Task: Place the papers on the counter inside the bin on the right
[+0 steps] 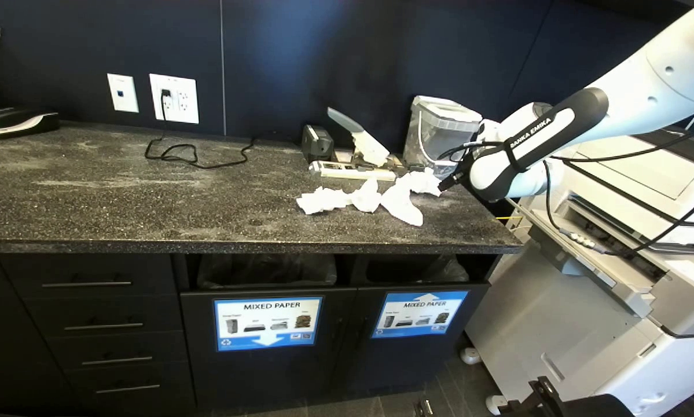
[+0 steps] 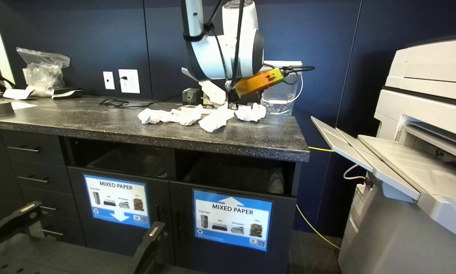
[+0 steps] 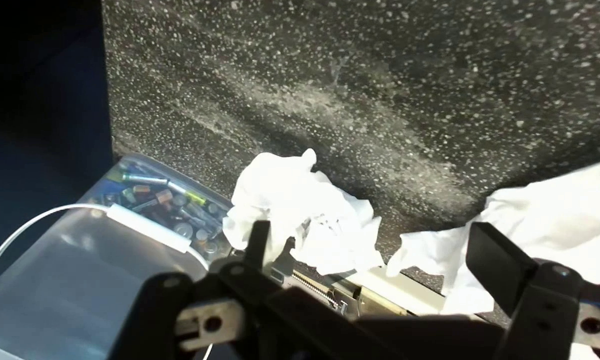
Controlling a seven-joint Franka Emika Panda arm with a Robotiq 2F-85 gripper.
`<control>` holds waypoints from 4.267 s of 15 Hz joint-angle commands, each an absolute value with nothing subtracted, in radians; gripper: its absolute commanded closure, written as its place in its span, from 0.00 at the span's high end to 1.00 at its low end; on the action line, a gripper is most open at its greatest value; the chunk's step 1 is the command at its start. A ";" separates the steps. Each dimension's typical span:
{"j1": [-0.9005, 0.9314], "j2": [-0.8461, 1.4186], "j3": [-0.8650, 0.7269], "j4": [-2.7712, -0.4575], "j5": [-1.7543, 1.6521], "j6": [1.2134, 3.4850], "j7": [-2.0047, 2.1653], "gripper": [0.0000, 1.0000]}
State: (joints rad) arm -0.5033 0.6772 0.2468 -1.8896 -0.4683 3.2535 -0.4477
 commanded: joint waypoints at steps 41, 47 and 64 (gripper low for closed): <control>-0.501 1.234 0.485 -1.057 -0.012 2.771 -1.453 1.00; -0.434 1.240 0.389 -1.016 0.029 2.773 -1.425 0.59; -0.235 1.080 0.020 -1.169 -0.051 2.626 -1.100 0.13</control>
